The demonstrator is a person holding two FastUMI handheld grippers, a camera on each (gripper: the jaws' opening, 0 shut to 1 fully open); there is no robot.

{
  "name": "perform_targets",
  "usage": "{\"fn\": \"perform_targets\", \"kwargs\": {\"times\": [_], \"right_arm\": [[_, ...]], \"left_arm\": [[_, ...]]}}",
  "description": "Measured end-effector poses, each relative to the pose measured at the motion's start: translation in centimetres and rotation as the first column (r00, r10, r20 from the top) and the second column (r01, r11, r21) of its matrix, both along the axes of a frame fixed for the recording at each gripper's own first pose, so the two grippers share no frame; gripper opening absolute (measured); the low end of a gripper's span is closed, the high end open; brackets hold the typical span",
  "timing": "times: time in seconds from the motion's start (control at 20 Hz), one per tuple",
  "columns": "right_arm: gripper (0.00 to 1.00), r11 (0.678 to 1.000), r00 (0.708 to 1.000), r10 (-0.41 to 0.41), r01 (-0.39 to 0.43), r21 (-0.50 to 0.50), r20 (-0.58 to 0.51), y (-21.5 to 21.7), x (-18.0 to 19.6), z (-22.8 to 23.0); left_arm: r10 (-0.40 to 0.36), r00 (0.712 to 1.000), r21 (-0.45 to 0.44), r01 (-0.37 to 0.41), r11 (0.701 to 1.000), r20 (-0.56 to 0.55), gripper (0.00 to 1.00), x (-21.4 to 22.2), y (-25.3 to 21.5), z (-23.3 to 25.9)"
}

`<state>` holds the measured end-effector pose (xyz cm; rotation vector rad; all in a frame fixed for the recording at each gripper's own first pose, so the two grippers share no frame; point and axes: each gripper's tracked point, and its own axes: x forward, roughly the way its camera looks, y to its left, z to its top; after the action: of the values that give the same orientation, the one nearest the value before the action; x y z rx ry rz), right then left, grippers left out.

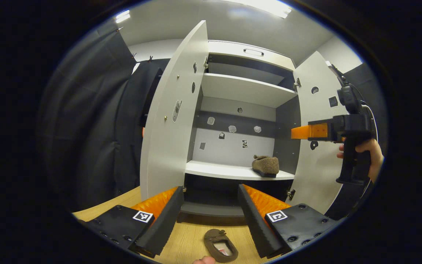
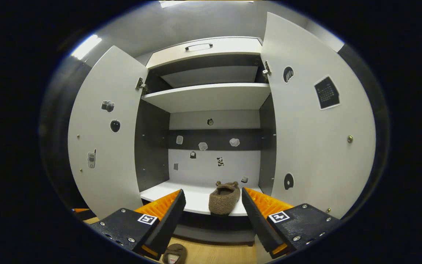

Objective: Grab one shoe with the right hand and put it into the shoe cabinet, grab the other shoe with the left hand and put it into the shoe cabinet; then close the right door with the right hand and the left door with the left hand.

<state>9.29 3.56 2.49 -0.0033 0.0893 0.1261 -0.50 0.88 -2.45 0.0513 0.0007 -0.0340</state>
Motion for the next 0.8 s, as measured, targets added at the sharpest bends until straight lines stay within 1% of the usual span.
{"fn": "perform_targets", "kwargs": {"times": [0.05,0.2,0.25,0.3,0.35,0.4,0.45,0.5,0.55,0.6,0.65,0.7,0.75,0.8], "right_arm": [[0.94,1.000,1.000,-0.009,0.009,-0.005,0.009,-0.4,-1.3,-0.7],[0.94,0.999,0.999,-0.035,0.036,-0.022,0.029,-1.4,-4.7,-3.1],[0.94,0.998,0.998,-0.046,0.047,-0.032,0.038,-1.3,-4.7,-2.7],[0.94,0.998,0.998,-0.047,0.049,-0.040,0.052,-1.5,-5.6,-2.8],[0.94,0.997,0.997,-0.050,0.054,-0.053,0.066,-1.9,-6.3,-2.8],[0.94,0.995,0.995,-0.065,0.070,-0.076,0.072,-2.6,-6.9,-2.9],[0.94,0.992,0.994,-0.081,0.087,-0.089,0.076,-3.3,-7.4,-2.9],[0.94,0.991,0.992,-0.091,0.098,-0.087,0.086,-3.6,-7.8,-2.7],[0.94,0.991,0.990,-0.103,0.110,-0.072,0.095,-3.8,-8.0,-2.4],[0.94,0.992,0.989,-0.113,0.119,-0.052,0.100,-4.0,-8.2,-2.3],[0.94,0.991,0.987,-0.124,0.128,-0.040,0.099,-4.4,-8.3,-2.5],[0.90,0.989,0.986,-0.138,0.142,-0.036,0.093,-4.8,-8.3,-2.8],[0.94,0.989,0.985,-0.146,0.148,-0.026,0.090,-5.1,-8.4,-3.0],[0.94,0.989,0.985,-0.146,0.148,-0.012,0.087,-5.0,-8.5,-3.2]], "left_arm": [[-0.004,1.000,0.006,0.004,1.000,-0.005,0.96,-0.1,-0.2,-0.2],[-0.013,1.000,0.016,0.013,1.000,-0.023,0.96,-0.3,-0.9,-1.0],[-0.023,0.999,0.013,0.024,1.000,-0.032,0.94,-0.3,-1.3,-1.3],[-0.033,0.999,0.009,0.034,0.999,-0.044,0.96,-0.4,-1.7,-1.6],[-0.035,0.998,0.012,0.036,0.999,-0.052,0.97,-0.5,-1.9,-1.9],[-0.033,0.998,0.017,0.034,0.999,-0.057,0.99,-0.4,-2.0,-1.9],[-0.033,0.998,0.022,0.034,0.999,-0.059,0.96,-0.3,-2.2,-1.8],[-0.037,0.998,0.022,0.039,0.999,-0.055,0.96,0.0,-2.5,-1.3],[-0.046,0.998,0.016,0.047,0.999,-0.053,0.99,0.2,-2.8,-0.8],[-0.069,0.995,0.005,0.069,0.998,-0.066,0.94,0.6,-3.3,-0.6],[-0.090,0.992,-0.007,0.090,0.996,-0.092,0.96,0.9,-3.7,-0.9],[-0.102,0.988,-0.023,0.100,0.995,-0.115,0.99,1.4,-3.8,-1.5],[-0.109,0.981,-0.047,0.102,0.994,-0.160,0.99,2.1,-3.8,-2.9],[-0.109,0.968,-0.081,0.093,0.992,-0.226,0.99,2.7,-3.4,-5.1]]}}
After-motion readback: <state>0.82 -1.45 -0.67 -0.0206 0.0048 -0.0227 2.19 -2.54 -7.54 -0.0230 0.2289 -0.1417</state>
